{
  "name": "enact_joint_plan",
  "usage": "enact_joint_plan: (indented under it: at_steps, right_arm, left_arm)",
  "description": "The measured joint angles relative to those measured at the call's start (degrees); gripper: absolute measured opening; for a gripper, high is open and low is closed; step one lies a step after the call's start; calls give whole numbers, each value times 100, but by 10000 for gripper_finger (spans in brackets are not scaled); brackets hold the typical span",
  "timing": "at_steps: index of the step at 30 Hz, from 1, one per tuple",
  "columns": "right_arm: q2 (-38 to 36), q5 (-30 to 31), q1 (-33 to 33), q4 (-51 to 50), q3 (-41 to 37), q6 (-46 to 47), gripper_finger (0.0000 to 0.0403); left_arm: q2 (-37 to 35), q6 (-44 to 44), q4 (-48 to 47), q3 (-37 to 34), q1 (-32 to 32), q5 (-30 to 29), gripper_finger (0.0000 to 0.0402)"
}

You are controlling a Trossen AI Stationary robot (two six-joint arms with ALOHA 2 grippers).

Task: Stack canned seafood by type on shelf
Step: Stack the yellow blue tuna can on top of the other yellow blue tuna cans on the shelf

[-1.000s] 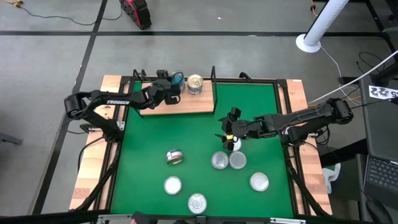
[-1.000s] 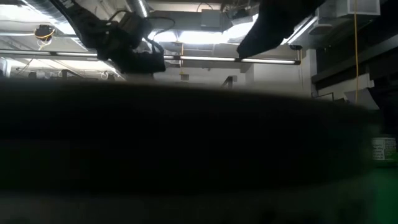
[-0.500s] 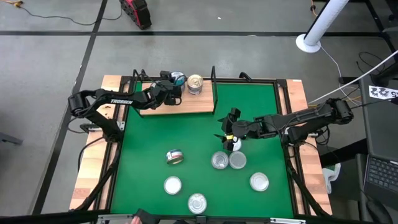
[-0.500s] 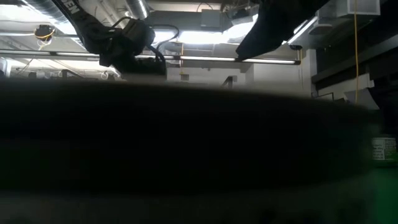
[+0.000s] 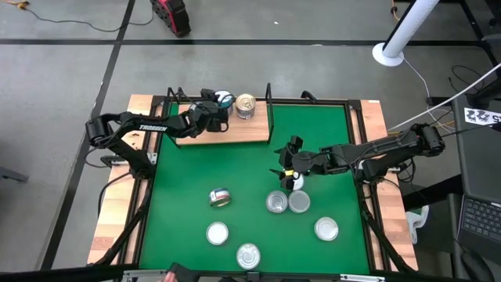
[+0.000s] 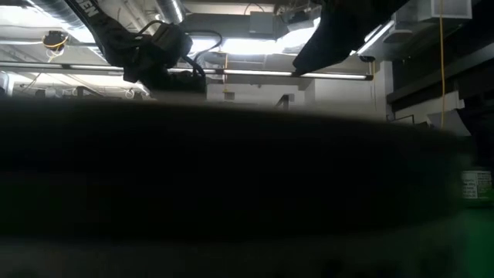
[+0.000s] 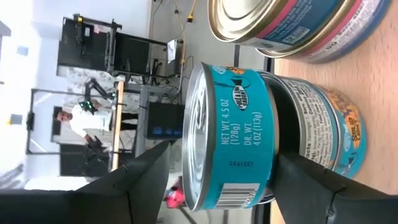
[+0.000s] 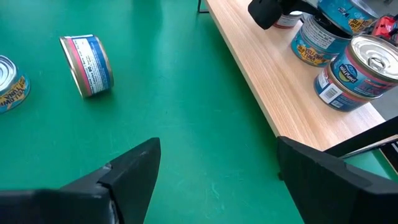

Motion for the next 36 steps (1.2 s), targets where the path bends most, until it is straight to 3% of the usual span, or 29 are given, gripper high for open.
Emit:
enact_joint_plan:
  at_steps: [5, 30, 36]
  right_arm:
    - [2, 0, 0, -2, 0, 1, 317]
    - [4, -4, 0, -8, 0, -1, 317]
    - [4, -4, 0, -9, 0, -1, 317]
  left_arm:
    - [0, -551, -111, 0, -48, -2, 260]
    - [-240, -682, -479, 0, -157, 13, 260]
    - [-241, -988, -489, 0, -148, 263, 260]
